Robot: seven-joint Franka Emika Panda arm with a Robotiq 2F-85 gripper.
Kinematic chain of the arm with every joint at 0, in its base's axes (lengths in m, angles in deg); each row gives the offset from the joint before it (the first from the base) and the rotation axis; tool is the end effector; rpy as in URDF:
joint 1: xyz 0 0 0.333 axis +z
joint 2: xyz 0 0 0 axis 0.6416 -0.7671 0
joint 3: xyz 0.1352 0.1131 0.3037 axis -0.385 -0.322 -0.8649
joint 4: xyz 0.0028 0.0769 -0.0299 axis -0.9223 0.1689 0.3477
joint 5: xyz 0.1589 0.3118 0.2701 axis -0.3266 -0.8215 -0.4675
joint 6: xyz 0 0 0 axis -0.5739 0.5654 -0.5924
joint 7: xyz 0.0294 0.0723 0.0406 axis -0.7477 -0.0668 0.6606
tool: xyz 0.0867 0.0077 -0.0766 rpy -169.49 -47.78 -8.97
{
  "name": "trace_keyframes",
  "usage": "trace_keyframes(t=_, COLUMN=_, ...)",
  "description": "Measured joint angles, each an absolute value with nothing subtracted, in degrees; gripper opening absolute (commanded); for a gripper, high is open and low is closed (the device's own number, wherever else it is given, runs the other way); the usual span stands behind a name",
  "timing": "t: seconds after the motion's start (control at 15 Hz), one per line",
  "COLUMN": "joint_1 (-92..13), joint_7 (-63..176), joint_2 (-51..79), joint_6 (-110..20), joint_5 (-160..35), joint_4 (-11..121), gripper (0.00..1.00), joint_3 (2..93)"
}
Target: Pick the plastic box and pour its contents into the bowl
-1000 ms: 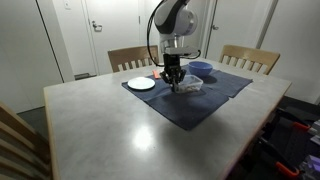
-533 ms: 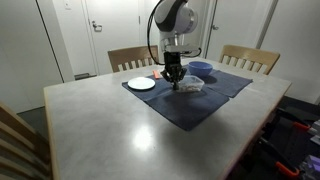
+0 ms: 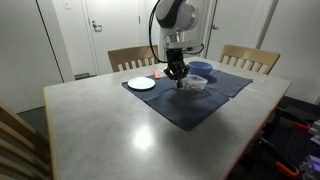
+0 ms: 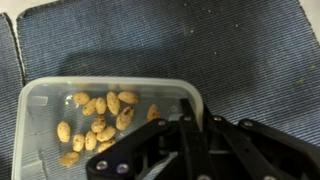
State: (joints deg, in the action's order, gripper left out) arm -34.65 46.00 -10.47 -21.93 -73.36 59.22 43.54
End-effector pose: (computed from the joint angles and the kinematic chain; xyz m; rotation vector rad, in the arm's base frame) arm 0.6719 0.0759 0.1412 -2.9965 0.3858 0.7151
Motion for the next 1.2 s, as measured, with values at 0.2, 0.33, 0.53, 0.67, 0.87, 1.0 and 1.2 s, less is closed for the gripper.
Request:
trace_keyframes(t=0.2, joint_1=-34.7, joint_7=46.0, joint_2=-10.0, joint_6=-19.0, joint_5=-72.2, joint_4=58.9, gripper=0.02, joint_3=44.1)
trace_keyframes(t=0.33, joint_1=-34.7, joint_7=46.0, joint_2=-9.2, joint_6=-16.9, joint_5=-71.1, joint_4=58.7, gripper=0.02, joint_3=44.6)
trace_keyframes(t=0.53, joint_1=-34.7, joint_7=46.0, joint_2=-8.0, joint_6=-13.7, joint_5=-69.2, joint_4=57.9, gripper=0.02, joint_3=45.2)
trace_keyframes(t=0.67, joint_1=-34.7, joint_7=46.0, joint_2=-7.1, joint_6=-11.7, joint_5=-67.9, joint_4=57.3, gripper=0.02, joint_3=45.6)
trace_keyframes(t=0.87, joint_1=-34.7, joint_7=46.1, joint_2=-5.9, joint_6=-9.9, joint_5=-66.3, joint_4=56.9, gripper=0.02, joint_3=45.8)
trace_keyframes(t=1.0, joint_1=-34.7, joint_7=46.4, joint_2=-5.1, joint_6=-8.8, joint_5=-65.1, joint_4=56.4, gripper=0.02, joint_3=45.9)
trace_keyframes(t=1.2, joint_1=-35.0, joint_7=48.4, joint_2=-3.8, joint_6=-7.8, joint_5=-64.0, joint_4=55.9, gripper=0.02, joint_3=45.9)
